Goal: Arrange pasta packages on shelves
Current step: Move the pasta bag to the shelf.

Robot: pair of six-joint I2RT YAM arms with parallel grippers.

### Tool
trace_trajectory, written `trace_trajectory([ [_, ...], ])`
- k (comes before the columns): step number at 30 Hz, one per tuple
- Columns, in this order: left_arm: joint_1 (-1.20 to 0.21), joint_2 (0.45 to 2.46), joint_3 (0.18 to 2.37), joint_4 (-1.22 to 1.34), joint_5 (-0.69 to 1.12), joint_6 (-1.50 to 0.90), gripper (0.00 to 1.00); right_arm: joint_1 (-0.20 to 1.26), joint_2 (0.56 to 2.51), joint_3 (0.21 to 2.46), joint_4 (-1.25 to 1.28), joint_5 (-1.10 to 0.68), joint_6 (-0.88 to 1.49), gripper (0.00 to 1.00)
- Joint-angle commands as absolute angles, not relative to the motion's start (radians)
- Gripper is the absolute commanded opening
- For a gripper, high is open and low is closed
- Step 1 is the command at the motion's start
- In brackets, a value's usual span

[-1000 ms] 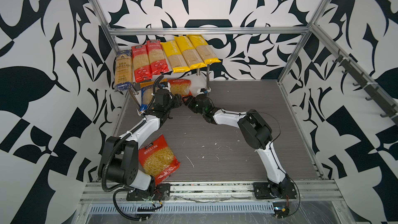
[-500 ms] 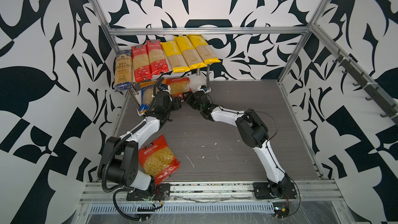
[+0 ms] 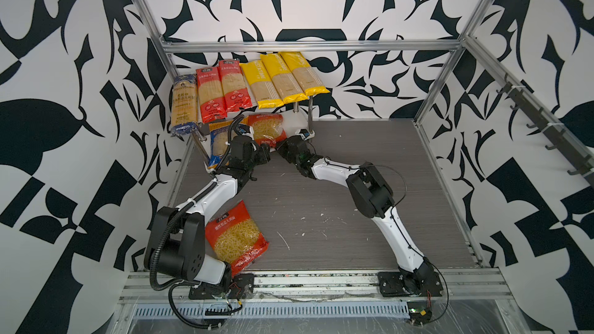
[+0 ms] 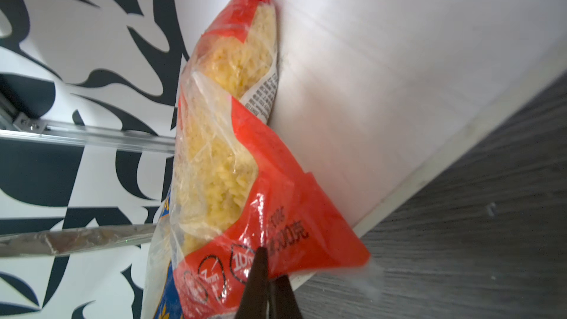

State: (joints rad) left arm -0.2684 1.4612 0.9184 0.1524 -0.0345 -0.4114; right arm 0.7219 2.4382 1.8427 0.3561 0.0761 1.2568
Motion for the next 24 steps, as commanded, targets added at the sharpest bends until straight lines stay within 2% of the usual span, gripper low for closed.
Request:
trace_trajectory([
  [1,-0.265,1.434,0.911,0.146,-0.044,-0.404,0.57,0.701,2.41,1.866,0.384,-0.018,1.222,0.0],
  [6,-0.264,1.426,0.913,0.134,-0.049,-0.39,0.57,0.678,2.43,1.929,0.389,-0.235,1.137,0.0],
  [12,-0.256,1.42,0.914,0.129,-0.051,-0.388,0.57,0.675,2.456,2.065,0.229,-0.498,0.972,0.0],
  [16,-0.256,1.416,0.916,0.123,-0.051,-0.386,0.57,0.665,2.456,2.109,0.086,-0.6,0.829,0.0],
  [24,-0.256,1.42,0.928,0.112,-0.051,-0.38,0.57,0.619,2.43,2.151,-0.155,-0.695,0.568,0.0],
])
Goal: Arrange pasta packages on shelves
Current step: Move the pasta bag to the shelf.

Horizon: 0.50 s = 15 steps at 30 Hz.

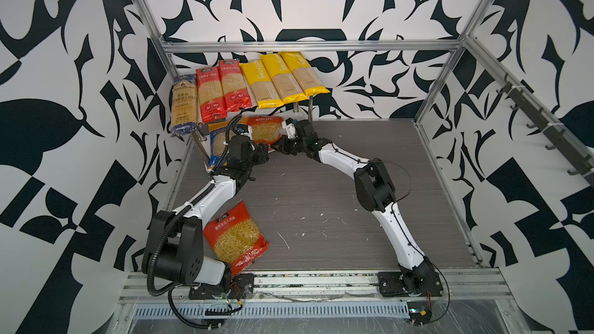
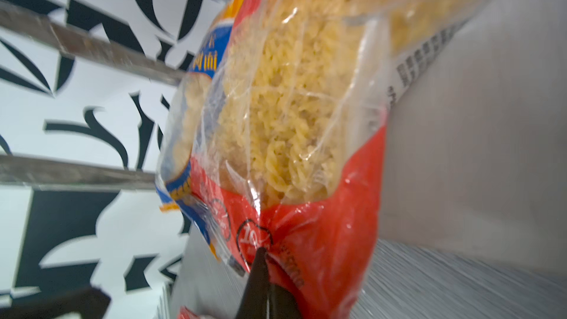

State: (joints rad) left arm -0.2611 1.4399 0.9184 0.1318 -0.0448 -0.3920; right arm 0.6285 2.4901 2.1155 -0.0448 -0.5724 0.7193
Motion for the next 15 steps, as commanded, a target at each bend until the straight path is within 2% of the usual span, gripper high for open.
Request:
trace_trajectory([
  [1,-0.256,1.42,0.93,0.111,-0.051,-0.38,0.57,0.609,2.425,2.14,-0.159,-0.71,0.56,0.0],
  [6,-0.256,1.426,0.931,0.107,-0.051,-0.374,0.57,0.562,2.402,2.128,-0.211,-0.685,0.496,0.0],
  [9,-0.256,1.437,0.933,0.112,-0.048,-0.382,0.57,0.557,2.439,2.203,-0.259,-0.656,0.472,0.0],
  [15,-0.256,1.425,0.932,0.106,-0.047,-0.384,0.57,0.594,2.506,2.273,-0.177,-0.644,0.552,0.0],
])
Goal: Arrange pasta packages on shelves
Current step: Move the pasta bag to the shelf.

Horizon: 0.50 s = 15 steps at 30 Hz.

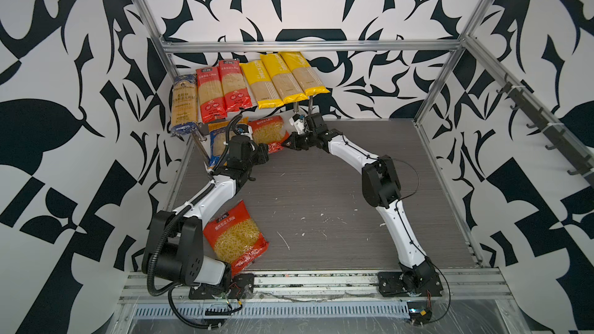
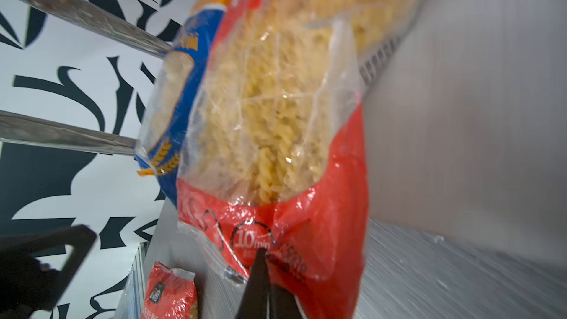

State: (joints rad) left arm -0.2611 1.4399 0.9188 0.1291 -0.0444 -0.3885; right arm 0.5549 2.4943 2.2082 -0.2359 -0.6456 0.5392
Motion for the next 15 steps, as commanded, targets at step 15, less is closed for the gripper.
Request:
trace_trajectory([
  [15,-0.256,1.389,0.909,0.086,-0.045,-0.383,0.57,0.626,2.518,2.335,-0.25,-0.635,0.53,0.23],
])
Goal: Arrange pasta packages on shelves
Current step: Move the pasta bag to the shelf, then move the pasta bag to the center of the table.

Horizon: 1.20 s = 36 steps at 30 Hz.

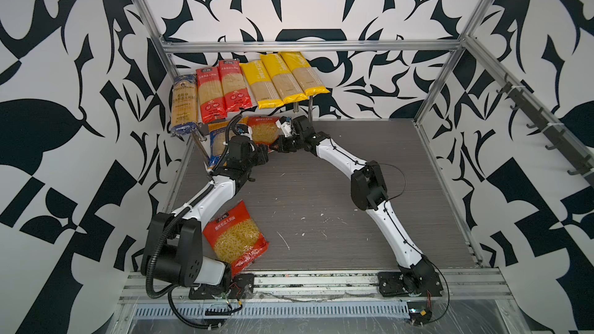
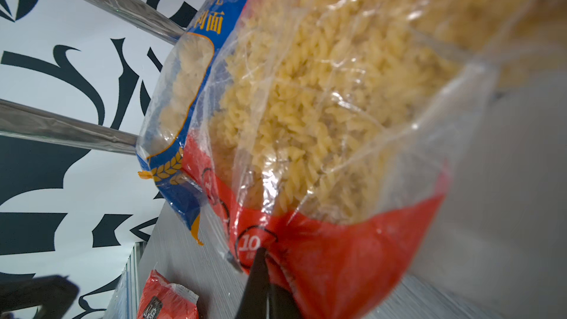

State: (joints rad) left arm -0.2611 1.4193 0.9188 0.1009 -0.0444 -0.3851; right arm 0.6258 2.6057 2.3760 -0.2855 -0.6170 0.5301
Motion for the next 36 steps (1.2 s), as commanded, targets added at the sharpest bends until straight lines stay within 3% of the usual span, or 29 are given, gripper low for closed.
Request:
trace_trajectory([
  [1,-0.256,1.386,0.905,0.084,-0.044,-0.388,0.57,0.627,2.504,2.31,-0.241,-0.639,0.536,0.33],
  [3,-0.256,1.374,0.899,0.067,-0.043,-0.396,0.57,0.627,2.465,2.227,-0.201,-0.647,0.565,0.48],
  [7,-0.256,1.332,0.883,0.023,-0.055,-0.397,0.58,0.635,2.347,1.965,-0.02,-0.664,0.669,0.62],
  [13,-0.256,1.283,0.864,-0.044,-0.065,-0.428,0.58,0.682,2.225,1.707,0.103,-0.629,0.72,0.64],
  [20,-0.256,1.18,0.803,-0.168,-0.119,-0.473,0.6,0.817,2.121,1.484,0.147,-0.472,0.76,0.6],
  [27,-0.256,1.042,0.767,-0.345,-0.224,-0.494,0.62,0.966,2.134,1.486,0.084,-0.362,0.74,0.6],
  [36,-0.256,0.924,0.778,-0.437,-0.285,-0.469,0.65,1.067,2.256,1.622,0.016,-0.389,0.725,0.6],
])
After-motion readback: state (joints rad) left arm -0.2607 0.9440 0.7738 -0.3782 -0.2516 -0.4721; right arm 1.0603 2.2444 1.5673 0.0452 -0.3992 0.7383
